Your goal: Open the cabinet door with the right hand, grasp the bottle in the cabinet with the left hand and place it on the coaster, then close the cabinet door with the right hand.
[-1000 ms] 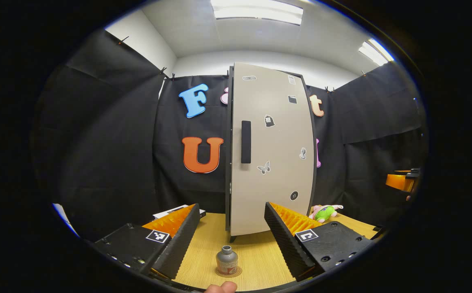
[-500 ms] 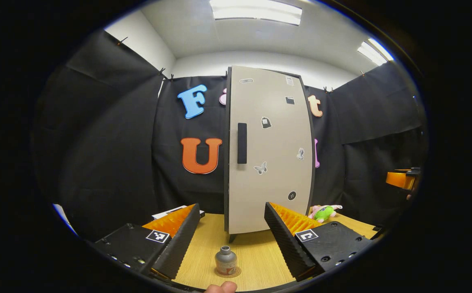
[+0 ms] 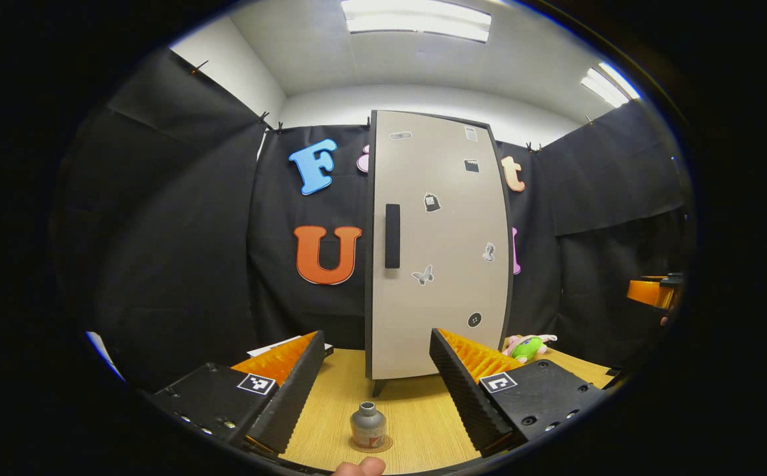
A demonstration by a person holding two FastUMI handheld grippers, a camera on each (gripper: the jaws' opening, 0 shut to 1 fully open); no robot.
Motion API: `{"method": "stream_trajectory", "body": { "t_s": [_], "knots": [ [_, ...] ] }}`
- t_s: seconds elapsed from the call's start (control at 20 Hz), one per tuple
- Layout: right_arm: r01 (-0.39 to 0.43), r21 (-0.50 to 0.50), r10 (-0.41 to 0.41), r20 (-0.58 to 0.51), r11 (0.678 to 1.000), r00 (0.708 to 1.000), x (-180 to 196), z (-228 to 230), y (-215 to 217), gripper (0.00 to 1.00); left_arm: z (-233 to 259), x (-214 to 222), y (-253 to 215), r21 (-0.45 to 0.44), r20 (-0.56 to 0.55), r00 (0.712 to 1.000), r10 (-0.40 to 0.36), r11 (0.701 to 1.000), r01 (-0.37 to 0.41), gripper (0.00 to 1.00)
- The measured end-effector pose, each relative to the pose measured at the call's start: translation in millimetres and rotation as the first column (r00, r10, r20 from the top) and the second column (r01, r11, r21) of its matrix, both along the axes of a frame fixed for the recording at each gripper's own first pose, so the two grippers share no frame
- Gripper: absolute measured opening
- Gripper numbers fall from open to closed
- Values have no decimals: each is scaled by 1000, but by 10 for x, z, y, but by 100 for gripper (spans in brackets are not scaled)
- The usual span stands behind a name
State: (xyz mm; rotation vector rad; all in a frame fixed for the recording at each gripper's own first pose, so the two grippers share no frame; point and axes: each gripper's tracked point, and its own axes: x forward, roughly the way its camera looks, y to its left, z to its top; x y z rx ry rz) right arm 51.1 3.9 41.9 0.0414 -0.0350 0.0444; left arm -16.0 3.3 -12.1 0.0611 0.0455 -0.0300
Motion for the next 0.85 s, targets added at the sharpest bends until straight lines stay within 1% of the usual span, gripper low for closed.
{"method": "stream_trajectory", "body": {
  "t_s": [0.05,0.2,0.25,0.3,0.45,0.5,0.55,0.85],
  "knots": [
    [2,0,-2,3,1000,1000,-11,1,-2,77,-8,-1,-4,0,-1,1000,-1,1000,1,96],
    [12,-4,-12,2,1000,1000,-2,-6,-22,77,-1,8,-17,6,-2,1000,-7,1000,7,96],
    [13,-4,-13,4,1000,1000,-2,5,-21,75,10,19,-17,8,-1,1000,-8,1000,8,96],
    [12,-4,-12,6,1000,1000,1,20,-17,77,19,22,-20,8,0,1000,-10,1000,10,96],
    [9,-2,-9,13,1000,1000,-19,46,-12,77,48,9,-23,3,5,1000,-14,1000,14,96],
    [10,-2,-10,15,1000,1000,-26,55,-13,75,63,17,-21,2,9,1000,-13,1000,13,96],
    [10,-1,-10,16,1000,1000,-19,64,-16,77,72,17,-26,2,10,1000,-15,1000,15,96],
    [8,-6,-8,27,1000,1000,-66,98,-7,77,71,-24,-51,10,9,1000,-21,1000,21,96]
  ]
}}
